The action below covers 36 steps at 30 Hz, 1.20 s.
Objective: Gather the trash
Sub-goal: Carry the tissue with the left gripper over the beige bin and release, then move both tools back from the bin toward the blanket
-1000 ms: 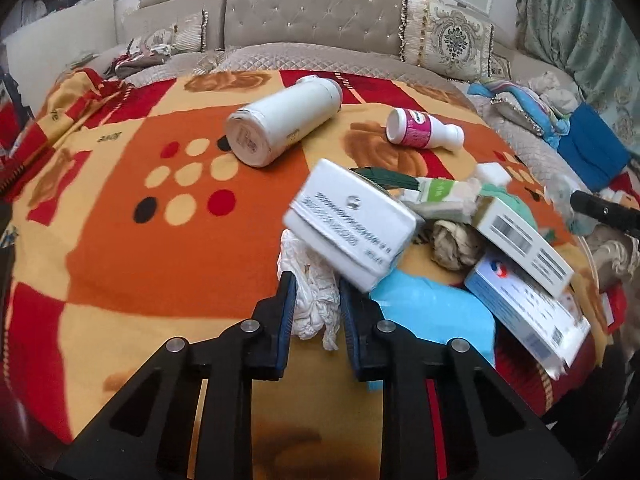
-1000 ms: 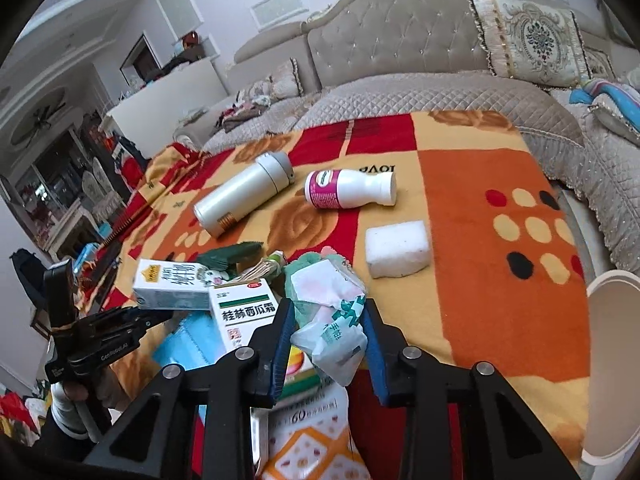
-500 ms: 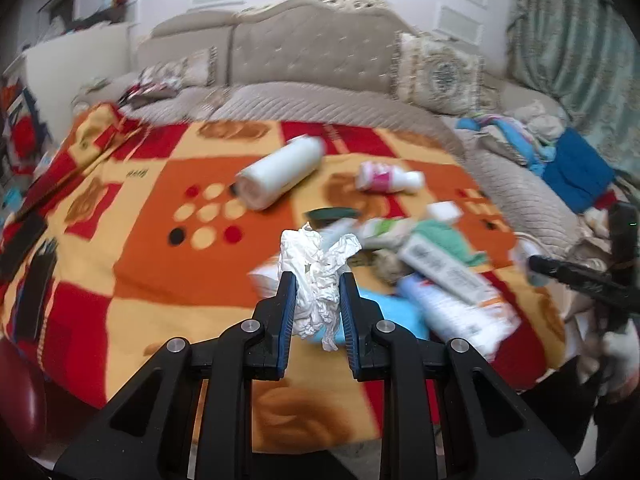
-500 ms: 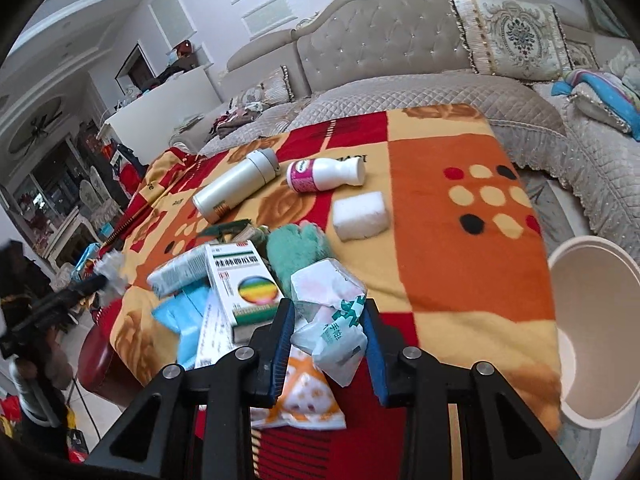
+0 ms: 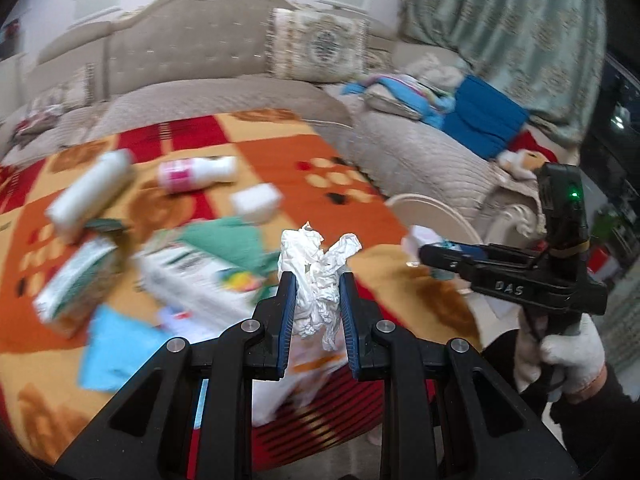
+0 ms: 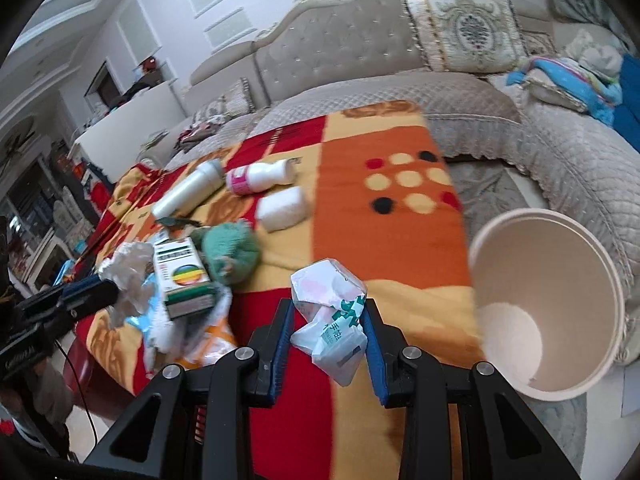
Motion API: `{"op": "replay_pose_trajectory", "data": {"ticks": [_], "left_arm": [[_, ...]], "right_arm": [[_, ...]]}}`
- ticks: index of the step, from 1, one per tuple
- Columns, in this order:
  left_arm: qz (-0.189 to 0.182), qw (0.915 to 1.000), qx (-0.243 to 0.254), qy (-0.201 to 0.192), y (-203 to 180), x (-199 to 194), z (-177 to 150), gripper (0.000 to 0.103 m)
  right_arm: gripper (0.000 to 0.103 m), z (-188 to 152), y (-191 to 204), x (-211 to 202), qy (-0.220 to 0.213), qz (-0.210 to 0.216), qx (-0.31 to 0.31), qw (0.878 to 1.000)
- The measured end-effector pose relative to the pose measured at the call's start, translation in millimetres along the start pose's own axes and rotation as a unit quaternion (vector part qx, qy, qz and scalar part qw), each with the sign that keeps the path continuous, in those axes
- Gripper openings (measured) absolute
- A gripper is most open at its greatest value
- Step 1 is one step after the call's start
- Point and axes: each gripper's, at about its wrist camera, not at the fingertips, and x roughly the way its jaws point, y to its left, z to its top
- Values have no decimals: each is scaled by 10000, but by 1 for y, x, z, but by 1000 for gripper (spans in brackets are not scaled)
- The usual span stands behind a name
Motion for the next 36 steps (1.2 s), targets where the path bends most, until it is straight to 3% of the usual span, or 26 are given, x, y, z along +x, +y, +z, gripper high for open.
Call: {"op": "replay_pose_trajectory", "data": {"ticks": [14,24,26,29,31,33,36], "left_arm": [[-575,9961,400,535,-108,97,33,20],[-573,9963,199,605,-144,152,48,21],[-597,9965,192,557,-149,159,50,22],[-707,9963,168,453,-154,169,53,40],[-879,9950,-31,464,-150,177,54,60],[-966,9939,-207,481,-146,182,53,61],[-792,9954,-194,497,-141,184,54,61]], "right_arm": [[32,-12,-122,-19,41,-852,816,9930],[32,-17,-181,-8,163,-1142,1275,9851],[37,-14,-189,-7,134,-1238,1303,9836],[46,-10,-200,-5,70,-1277,1410,9817],[53,-10,-208,-3,38,-1285,1498,9803],[58,-11,-212,-1,33,-1329,1558,9788],[60,-14,-210,0,42,-1495,1467,9778]]}}
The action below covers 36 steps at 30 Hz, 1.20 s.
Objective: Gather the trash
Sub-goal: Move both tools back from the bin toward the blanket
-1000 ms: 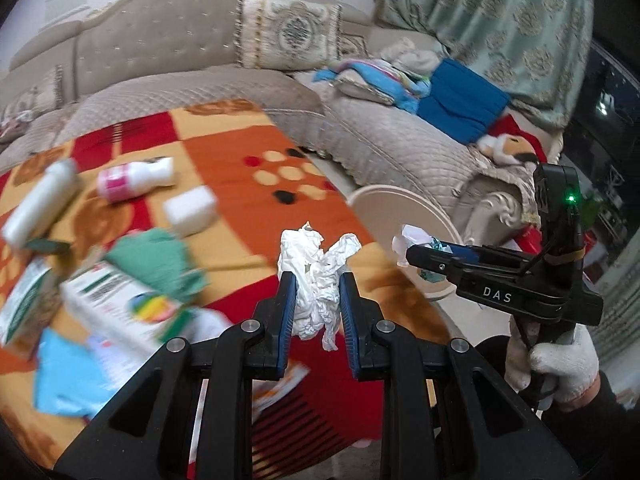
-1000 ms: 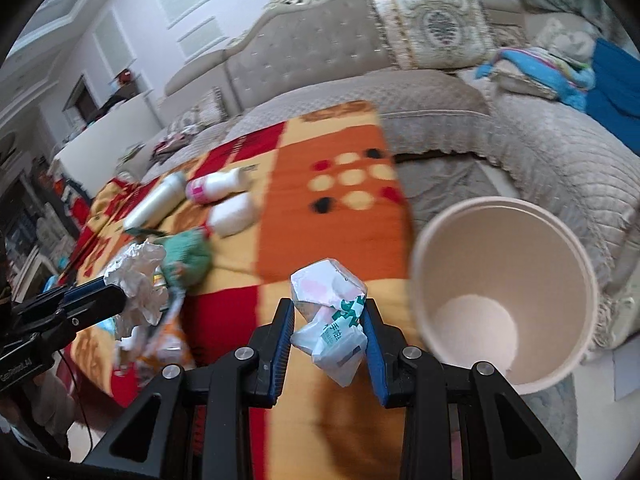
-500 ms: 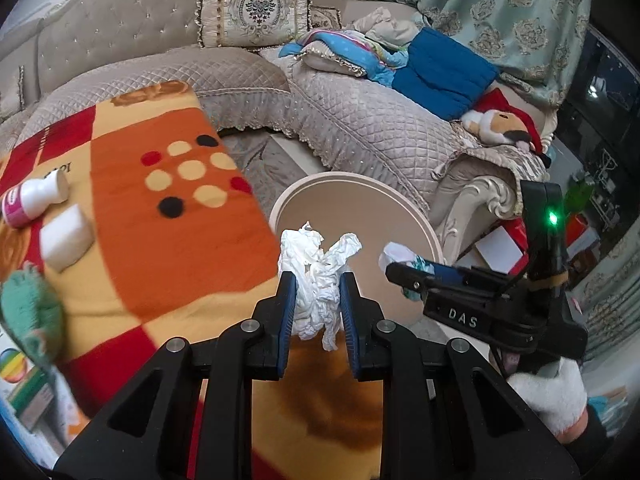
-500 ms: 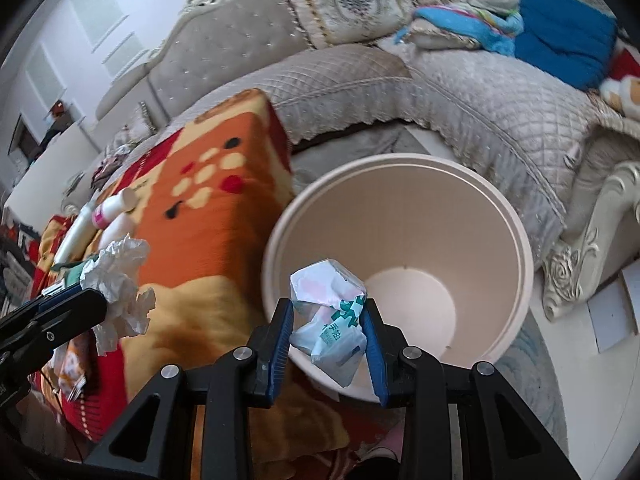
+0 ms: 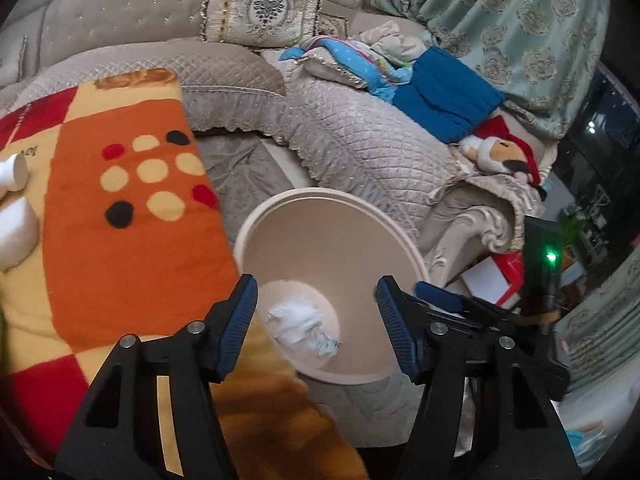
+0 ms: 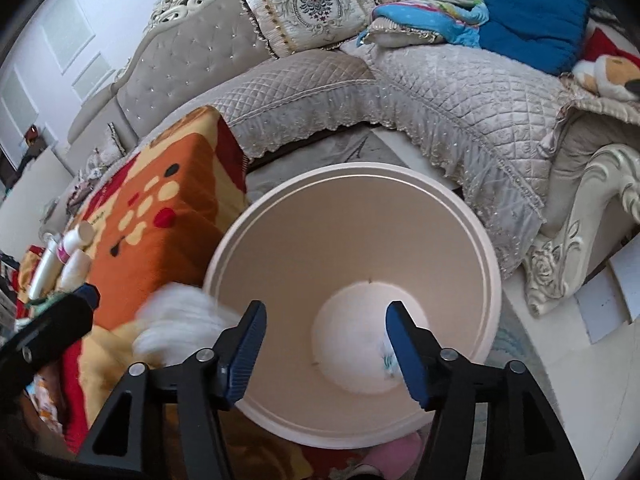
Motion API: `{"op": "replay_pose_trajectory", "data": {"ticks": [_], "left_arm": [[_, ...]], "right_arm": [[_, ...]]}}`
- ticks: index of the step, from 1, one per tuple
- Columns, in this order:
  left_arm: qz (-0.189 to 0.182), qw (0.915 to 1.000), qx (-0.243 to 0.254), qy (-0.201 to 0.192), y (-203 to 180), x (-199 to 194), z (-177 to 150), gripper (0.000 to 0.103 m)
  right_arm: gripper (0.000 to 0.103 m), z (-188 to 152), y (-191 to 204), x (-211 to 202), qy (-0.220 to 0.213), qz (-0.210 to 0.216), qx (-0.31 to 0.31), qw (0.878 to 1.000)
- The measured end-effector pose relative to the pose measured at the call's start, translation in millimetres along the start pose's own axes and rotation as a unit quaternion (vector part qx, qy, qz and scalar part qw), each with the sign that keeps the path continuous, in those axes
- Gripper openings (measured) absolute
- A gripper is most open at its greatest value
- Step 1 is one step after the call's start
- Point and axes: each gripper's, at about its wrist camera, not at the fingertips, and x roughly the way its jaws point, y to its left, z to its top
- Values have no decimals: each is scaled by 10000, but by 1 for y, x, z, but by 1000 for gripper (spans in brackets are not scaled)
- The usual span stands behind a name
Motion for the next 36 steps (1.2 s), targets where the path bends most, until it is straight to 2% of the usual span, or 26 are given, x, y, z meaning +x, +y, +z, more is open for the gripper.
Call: {"op": "replay_pose_trajectory", "data": {"ticks": [7,16,26,33,36], "left_arm": [[136,9998,-147,17,6,-9,-4,61],[490,9988,-73,24,6,-23,-20,61],[632,9980,91,-44,3,-57,-43,61],[807,9965,170,-101,11,-89,-62,61],[963,9953,91,-107,25,-103,-71,61]], "right_arm": [[61,-4,-4,-4,23,-19,38,10000],[62,-14,15,-16,-24,-34,-180,9998],[65,-21,34,-35,-79,25,-312,9995],[71,-28,67,-53,-176,198,-601,9978],[72,-32,85,-54,-147,303,-743,9967]]}}
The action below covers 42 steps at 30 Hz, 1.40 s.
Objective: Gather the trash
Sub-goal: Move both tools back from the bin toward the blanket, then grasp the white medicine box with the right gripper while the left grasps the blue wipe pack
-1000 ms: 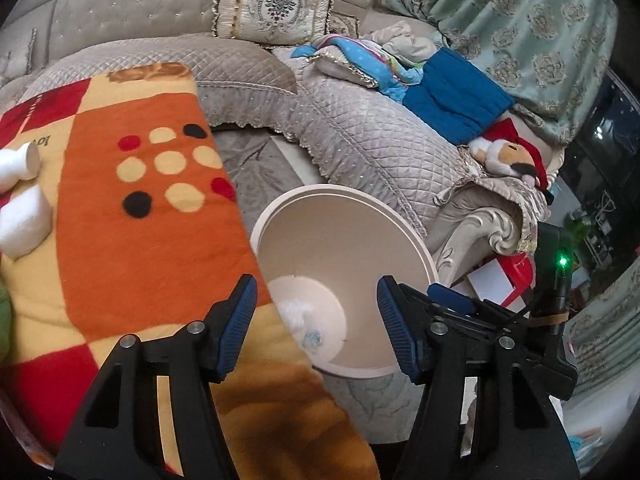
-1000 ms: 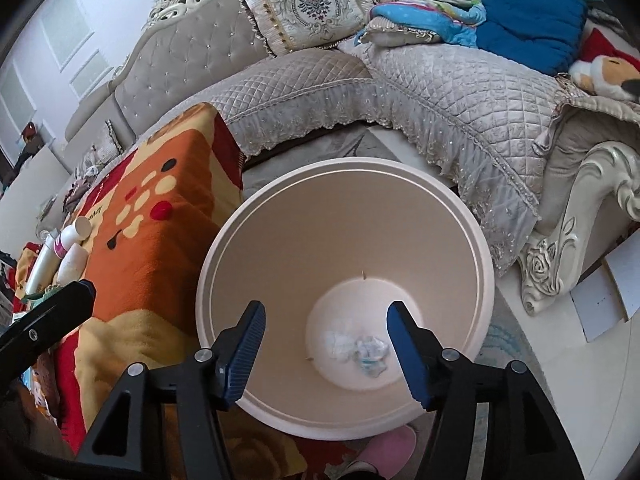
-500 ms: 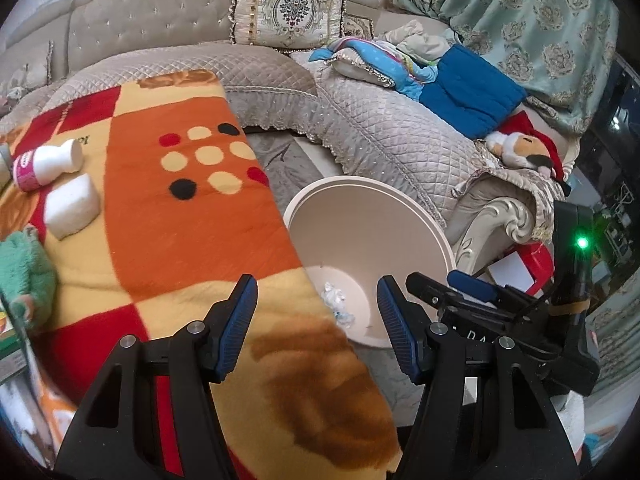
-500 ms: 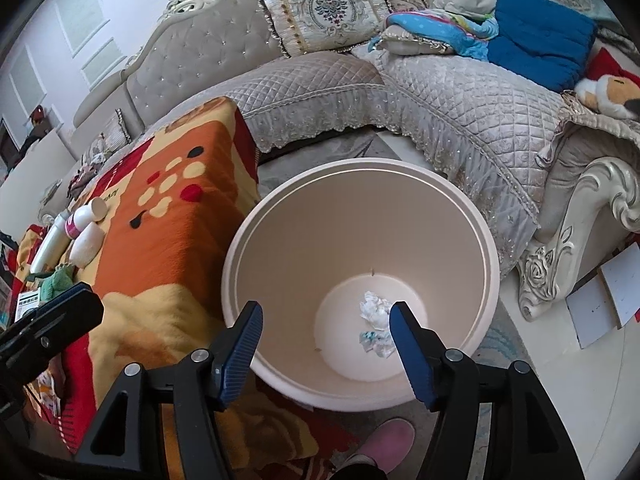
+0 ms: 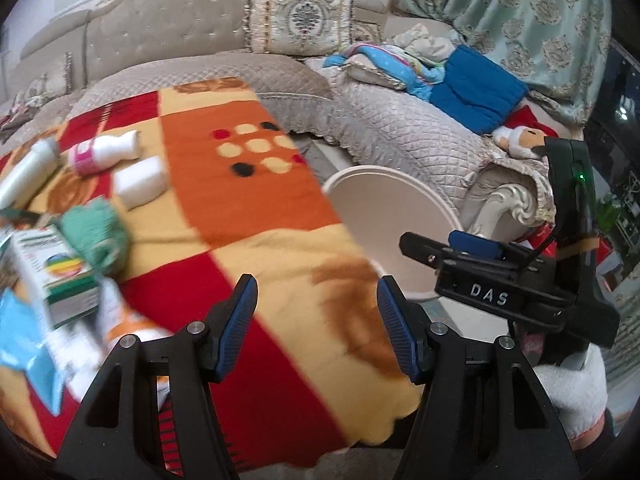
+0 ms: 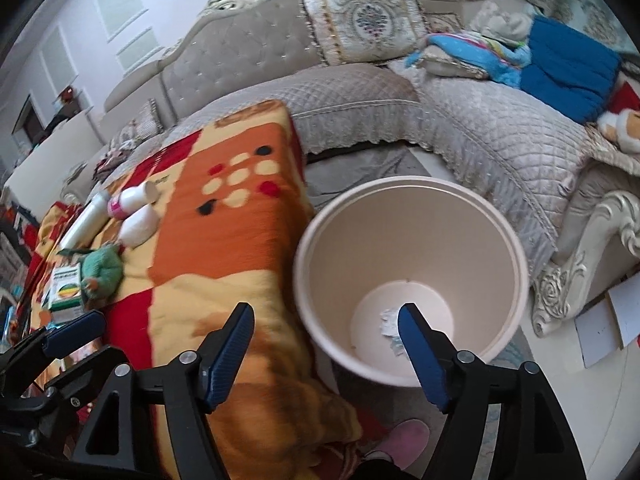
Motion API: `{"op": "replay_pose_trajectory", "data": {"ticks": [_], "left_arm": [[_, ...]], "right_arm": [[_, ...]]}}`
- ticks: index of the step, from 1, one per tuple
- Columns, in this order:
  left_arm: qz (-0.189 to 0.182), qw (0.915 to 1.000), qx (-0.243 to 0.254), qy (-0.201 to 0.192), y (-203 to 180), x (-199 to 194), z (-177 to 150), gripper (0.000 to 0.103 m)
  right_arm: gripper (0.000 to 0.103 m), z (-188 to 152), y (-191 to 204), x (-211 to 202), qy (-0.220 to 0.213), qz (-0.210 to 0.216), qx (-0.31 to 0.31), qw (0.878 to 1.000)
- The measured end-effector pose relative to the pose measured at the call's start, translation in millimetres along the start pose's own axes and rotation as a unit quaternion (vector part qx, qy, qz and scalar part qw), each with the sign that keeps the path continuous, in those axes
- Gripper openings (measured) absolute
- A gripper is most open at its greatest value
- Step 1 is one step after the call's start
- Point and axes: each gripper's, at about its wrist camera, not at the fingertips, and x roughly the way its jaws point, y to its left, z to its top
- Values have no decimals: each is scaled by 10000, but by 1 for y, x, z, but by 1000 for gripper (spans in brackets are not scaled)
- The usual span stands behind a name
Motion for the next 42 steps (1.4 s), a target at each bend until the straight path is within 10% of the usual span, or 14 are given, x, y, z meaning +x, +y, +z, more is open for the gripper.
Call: {"op": "replay_pose_trajectory", "data": {"ticks": [17,28,36,42], "left_arm": [[1160,9839,-1354,132,167,-55,-65,61],[1538,9767,-1479,235,205,-42,-87,61],[2063,9581,-1963,306,276,-60,-102,61],[1841,9560,-2279,161,300,-83,-106,61]], "right_arm": [[73,-2,104,23,291,721,-708,9945],[73,-1,154,36,474,936,-1124,9881],[73,3,183,37,586,1262,-1321,9814],[74,9,227,34,720,1906,-1584,9661]]}}
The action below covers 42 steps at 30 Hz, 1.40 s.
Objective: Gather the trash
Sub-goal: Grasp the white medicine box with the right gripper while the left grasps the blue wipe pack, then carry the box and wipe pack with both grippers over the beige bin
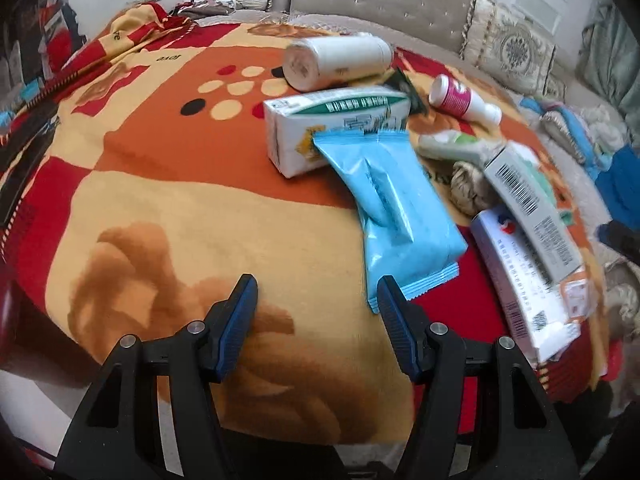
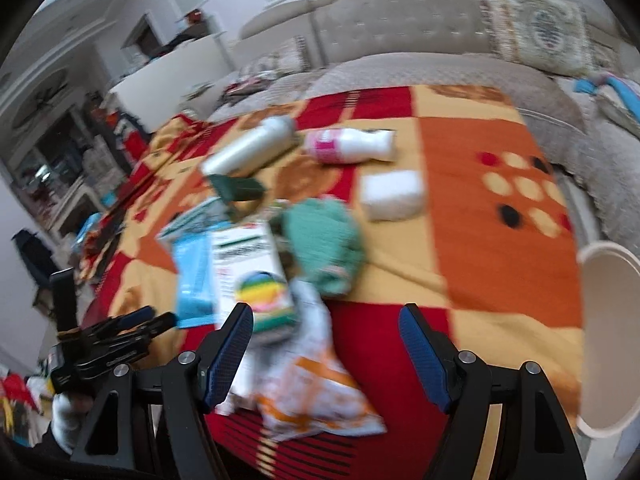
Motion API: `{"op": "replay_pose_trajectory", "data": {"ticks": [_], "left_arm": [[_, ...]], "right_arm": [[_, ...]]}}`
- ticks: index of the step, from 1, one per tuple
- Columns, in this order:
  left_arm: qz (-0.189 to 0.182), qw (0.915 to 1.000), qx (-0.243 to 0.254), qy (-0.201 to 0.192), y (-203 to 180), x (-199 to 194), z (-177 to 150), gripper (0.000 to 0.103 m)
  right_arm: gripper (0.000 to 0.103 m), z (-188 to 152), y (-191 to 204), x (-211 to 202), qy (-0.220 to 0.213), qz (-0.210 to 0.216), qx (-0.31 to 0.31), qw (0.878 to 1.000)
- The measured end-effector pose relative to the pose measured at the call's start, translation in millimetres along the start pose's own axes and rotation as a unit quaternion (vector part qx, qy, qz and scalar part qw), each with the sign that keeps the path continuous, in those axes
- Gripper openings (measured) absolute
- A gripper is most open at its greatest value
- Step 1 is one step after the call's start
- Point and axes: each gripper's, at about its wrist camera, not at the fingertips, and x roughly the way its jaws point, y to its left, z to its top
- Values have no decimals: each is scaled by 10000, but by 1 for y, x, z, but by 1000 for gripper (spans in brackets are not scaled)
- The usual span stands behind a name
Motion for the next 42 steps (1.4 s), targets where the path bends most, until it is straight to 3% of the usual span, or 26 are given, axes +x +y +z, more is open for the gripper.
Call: {"op": "replay_pose_trajectory", "data": {"ticks": [6,11,12,14,17,20,24,30,32,34,36,42], "left_arm": [[-695,9974,-175,-99,-4,-10,11,61],[-855,9961,-226,32,-14,-3,15,61],[-877,9958,-241,66,-16,1,19,61],[-881,9958,-241,60,-19,4,22,61],[-898,9955,-309,50,-25,14,32,62],[-953,9948,-369,31,-33,24,38,72],[-793,9964,-296,73,-49,40,43,72],[-236,9997,-69,59,-65,60,50,72],[-162,9998,11,77,-68,61,51,71],[-100,9999,56,44,-66,58,49,55],[-121,9999,71,59,-60,54,46,48],[-300,9995,-106,17,-43,27,39,44]], "right_arm": [[78,14,47,36,290,279,-570,9976],[78,25,51,75,662,216,-589,9958],[77,26,49,81,732,230,-573,9954],[52,24,49,85,730,180,-703,9947],[52,21,51,82,678,154,-899,9935],[52,20,44,67,462,87,-882,9950],[52,23,24,32,86,166,-593,9981],[52,14,7,10,-2,109,-426,9990],[52,10,4,8,3,120,-388,9992],[52,7,1,8,-6,135,-332,9994],[52,5,-2,6,-31,155,-271,9995],[52,2,-6,-3,-153,116,-205,9996]]}}
